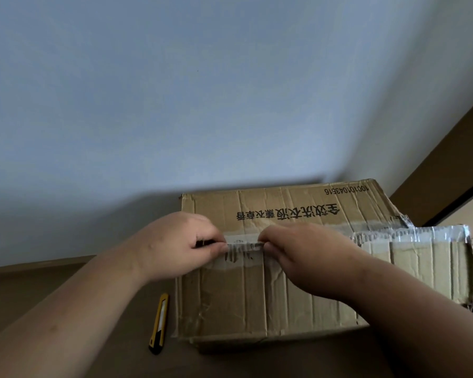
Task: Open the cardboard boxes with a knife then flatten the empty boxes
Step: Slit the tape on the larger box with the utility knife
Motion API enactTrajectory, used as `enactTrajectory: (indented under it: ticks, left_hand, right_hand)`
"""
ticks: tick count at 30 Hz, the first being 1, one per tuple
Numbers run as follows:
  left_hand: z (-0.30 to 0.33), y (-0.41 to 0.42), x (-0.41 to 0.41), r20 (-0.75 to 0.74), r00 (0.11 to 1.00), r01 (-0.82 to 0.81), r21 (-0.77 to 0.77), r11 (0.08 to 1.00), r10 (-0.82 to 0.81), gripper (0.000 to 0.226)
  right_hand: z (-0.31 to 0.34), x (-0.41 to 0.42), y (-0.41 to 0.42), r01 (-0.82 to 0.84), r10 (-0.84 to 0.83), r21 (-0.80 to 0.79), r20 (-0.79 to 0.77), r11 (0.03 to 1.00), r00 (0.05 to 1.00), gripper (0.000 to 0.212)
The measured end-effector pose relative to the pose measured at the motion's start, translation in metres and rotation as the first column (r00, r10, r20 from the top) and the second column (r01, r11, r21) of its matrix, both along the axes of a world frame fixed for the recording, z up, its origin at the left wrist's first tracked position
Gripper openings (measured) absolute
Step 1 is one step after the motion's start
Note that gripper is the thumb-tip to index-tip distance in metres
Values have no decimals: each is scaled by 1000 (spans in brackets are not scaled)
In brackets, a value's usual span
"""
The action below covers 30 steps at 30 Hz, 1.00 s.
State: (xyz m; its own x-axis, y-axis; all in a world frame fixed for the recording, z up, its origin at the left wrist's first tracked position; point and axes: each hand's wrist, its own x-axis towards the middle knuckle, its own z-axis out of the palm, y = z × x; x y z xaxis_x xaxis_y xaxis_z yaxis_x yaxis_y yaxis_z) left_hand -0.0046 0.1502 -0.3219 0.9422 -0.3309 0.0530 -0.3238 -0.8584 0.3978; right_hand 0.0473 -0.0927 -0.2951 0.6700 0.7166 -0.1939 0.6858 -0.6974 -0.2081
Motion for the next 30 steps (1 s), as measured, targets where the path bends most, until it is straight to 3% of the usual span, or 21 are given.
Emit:
enactTrajectory:
  ticks: [6,9,13,16,19,22,26,30]
  left_hand:
    - [26,-7,-10,-113,991,88,146,985,-71,42]
    - [43,-10,-18,-205,971,145,106,984,-121,50]
    - [63,-25,-21,-389,903,196,-1,981,-181,44]
    - [67,-34,-14,-388,907,162,-39,986,-164,55]
    - [51,-44,3,-317,945,118,94,989,-82,55]
    - [22,-63,16,-390,912,241,262,935,-126,36]
    - [-21,-91,19,-534,833,362,328,873,-144,41]
    - [-62,-119,26,-553,828,323,337,885,-92,45]
  right_hand:
    - [27,-7,-43,-63,71,-120,66,991,995,32]
    - [47,-11,-69,-83,92,-192,43,978,995,37]
    - [66,-24,-88,-152,138,-223,-78,963,987,40]
    - [70,-27,-93,-217,184,-253,-150,943,971,38]
    - [68,-25,-94,-281,204,-256,-290,925,935,35]
    - [61,-29,-95,-339,183,-319,-431,885,884,42]
    - [35,-43,-95,-442,243,-378,-469,814,849,38]
    - [-4,-49,-90,-480,222,-430,-523,765,823,33]
